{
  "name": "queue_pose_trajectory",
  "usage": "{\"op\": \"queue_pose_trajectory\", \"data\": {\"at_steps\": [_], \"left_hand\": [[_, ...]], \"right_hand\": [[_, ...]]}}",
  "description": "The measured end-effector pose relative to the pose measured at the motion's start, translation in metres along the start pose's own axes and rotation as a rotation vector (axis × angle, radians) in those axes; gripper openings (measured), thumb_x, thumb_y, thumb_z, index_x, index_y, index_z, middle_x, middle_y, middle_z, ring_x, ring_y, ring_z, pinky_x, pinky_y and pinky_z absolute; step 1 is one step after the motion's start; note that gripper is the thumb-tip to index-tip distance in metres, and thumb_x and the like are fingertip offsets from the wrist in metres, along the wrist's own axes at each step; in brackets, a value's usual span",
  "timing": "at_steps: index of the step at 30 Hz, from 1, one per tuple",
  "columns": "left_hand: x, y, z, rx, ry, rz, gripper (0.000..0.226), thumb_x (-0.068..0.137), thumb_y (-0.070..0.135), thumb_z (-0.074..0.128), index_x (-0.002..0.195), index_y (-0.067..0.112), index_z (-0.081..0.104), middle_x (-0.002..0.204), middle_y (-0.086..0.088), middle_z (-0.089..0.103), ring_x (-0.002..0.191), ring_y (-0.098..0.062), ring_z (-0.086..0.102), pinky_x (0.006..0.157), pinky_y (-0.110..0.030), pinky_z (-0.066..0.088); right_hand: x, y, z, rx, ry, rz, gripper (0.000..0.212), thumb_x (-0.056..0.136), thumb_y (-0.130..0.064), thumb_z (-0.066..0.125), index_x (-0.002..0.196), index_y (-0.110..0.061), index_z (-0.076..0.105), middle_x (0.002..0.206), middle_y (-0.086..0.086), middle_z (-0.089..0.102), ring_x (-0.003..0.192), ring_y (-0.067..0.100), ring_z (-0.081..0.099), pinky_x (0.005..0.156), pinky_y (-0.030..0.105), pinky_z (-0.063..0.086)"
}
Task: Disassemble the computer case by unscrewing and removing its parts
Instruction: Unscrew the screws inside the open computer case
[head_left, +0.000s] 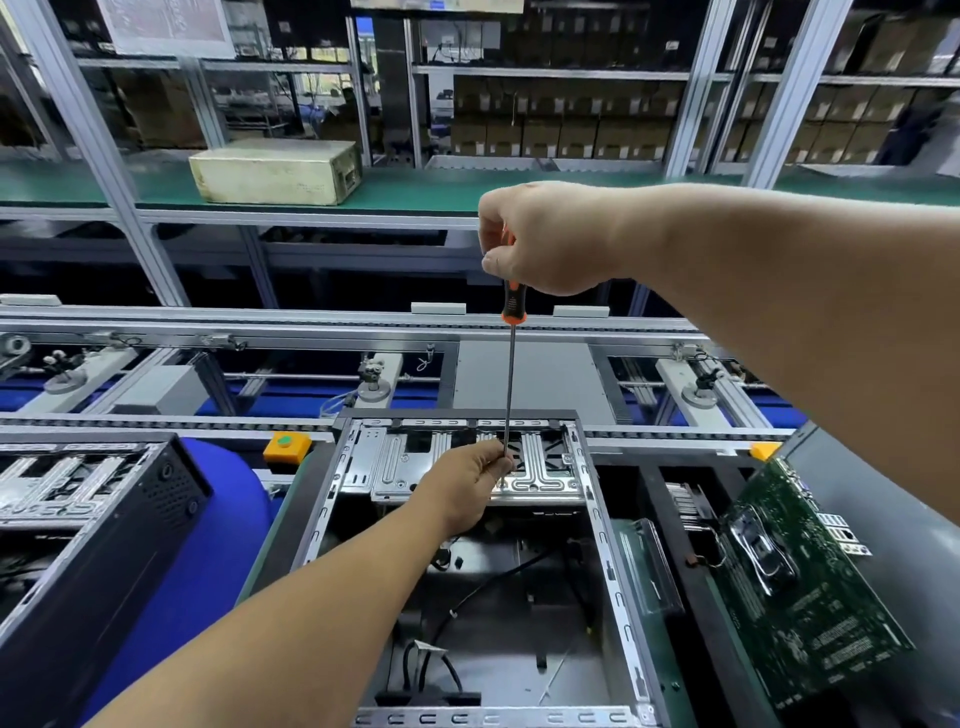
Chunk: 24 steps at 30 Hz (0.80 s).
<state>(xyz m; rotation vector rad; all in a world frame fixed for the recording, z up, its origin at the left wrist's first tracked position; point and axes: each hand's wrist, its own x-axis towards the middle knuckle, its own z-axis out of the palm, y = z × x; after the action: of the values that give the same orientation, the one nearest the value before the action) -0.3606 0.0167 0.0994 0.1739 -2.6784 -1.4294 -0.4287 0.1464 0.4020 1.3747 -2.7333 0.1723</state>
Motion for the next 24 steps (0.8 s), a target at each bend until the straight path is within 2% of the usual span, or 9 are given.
{"op": "queue_pose_trajectory", "data": {"at_steps": [2,6,9,11,14,16,18,21,24], "left_hand": [[0.0,0.0,0.0,0.012,0.001,0.0,0.018,0.108,0.034,0.057,0.096,0.023,0.066,0.098,-0.003,0.074,0.101,-0.027,0.068,0.097,-0.051,0.054],[0.0,-0.001,0.001,0.029,0.016,0.008,0.02,0.108,0.033,0.057,0.097,0.02,0.066,0.095,-0.004,0.073,0.096,-0.028,0.067,0.093,-0.051,0.054],[0.0,-0.001,0.001,0.014,0.022,0.009,0.019,0.108,0.032,0.057,0.097,0.02,0.067,0.093,-0.004,0.072,0.094,-0.028,0.066,0.091,-0.05,0.055],[0.0,-0.002,0.0,0.015,0.023,0.011,0.019,0.108,0.031,0.057,0.097,0.02,0.067,0.094,-0.005,0.073,0.094,-0.028,0.066,0.092,-0.05,0.055],[0.0,-0.002,0.0,0.016,0.016,0.008,0.019,0.108,0.031,0.057,0.096,0.019,0.066,0.097,-0.005,0.074,0.099,-0.029,0.067,0.095,-0.051,0.054],[0.001,-0.003,0.001,0.015,0.014,0.004,0.019,0.108,0.031,0.057,0.097,0.019,0.066,0.099,-0.005,0.074,0.101,-0.029,0.068,0.096,-0.052,0.054],[0.0,-0.003,0.001,0.016,0.015,0.001,0.019,0.108,0.033,0.057,0.097,0.021,0.066,0.099,-0.003,0.074,0.101,-0.028,0.068,0.096,-0.052,0.054],[0.001,-0.003,0.001,0.025,0.019,-0.002,0.02,0.108,0.034,0.057,0.096,0.022,0.066,0.099,-0.001,0.074,0.1,-0.026,0.068,0.096,-0.052,0.054],[0.001,-0.003,0.001,0.026,0.023,0.004,0.019,0.108,0.033,0.057,0.095,0.022,0.066,0.097,-0.001,0.074,0.098,-0.026,0.068,0.094,-0.05,0.055]], "right_hand": [[-0.003,0.001,-0.005,0.07,-0.035,0.0,0.005,0.1,-0.034,0.058,0.105,-0.033,0.058,0.096,-0.01,0.058,0.082,0.011,0.057,0.061,0.03,0.039],[-0.007,0.001,-0.015,0.127,-0.088,0.015,0.021,0.095,-0.019,0.064,0.102,-0.04,0.061,0.093,-0.011,0.061,0.079,0.012,0.06,0.06,0.03,0.041],[-0.011,-0.002,-0.015,0.159,-0.093,0.039,0.036,0.09,-0.009,0.056,0.102,-0.042,0.063,0.097,-0.008,0.062,0.081,0.015,0.061,0.061,0.032,0.045],[-0.012,-0.005,-0.011,0.197,-0.08,0.039,0.037,0.087,-0.008,0.055,0.102,-0.04,0.062,0.098,-0.009,0.061,0.084,0.013,0.06,0.063,0.032,0.045],[-0.01,-0.006,-0.006,0.185,-0.054,0.019,0.023,0.09,-0.018,0.064,0.105,-0.035,0.06,0.097,-0.011,0.057,0.084,0.01,0.057,0.062,0.029,0.041],[-0.007,-0.006,-0.003,0.091,-0.015,-0.002,0.015,0.094,-0.031,0.063,0.108,-0.03,0.058,0.098,-0.01,0.054,0.084,0.009,0.053,0.061,0.029,0.038],[-0.004,-0.005,-0.001,-0.03,0.071,-0.021,0.02,0.097,-0.044,0.057,0.106,-0.026,0.055,0.093,-0.01,0.053,0.082,0.01,0.051,0.06,0.03,0.036],[-0.002,-0.005,-0.002,-0.194,0.187,-0.002,0.034,0.098,-0.059,0.047,0.1,-0.025,0.05,0.081,-0.011,0.046,0.082,0.02,0.051,0.064,0.034,0.034],[0.0,-0.005,-0.003,-0.29,0.173,0.051,0.047,0.098,-0.066,0.041,0.097,-0.021,0.054,0.08,-0.007,0.05,0.082,0.023,0.055,0.058,0.033,0.034]]}}
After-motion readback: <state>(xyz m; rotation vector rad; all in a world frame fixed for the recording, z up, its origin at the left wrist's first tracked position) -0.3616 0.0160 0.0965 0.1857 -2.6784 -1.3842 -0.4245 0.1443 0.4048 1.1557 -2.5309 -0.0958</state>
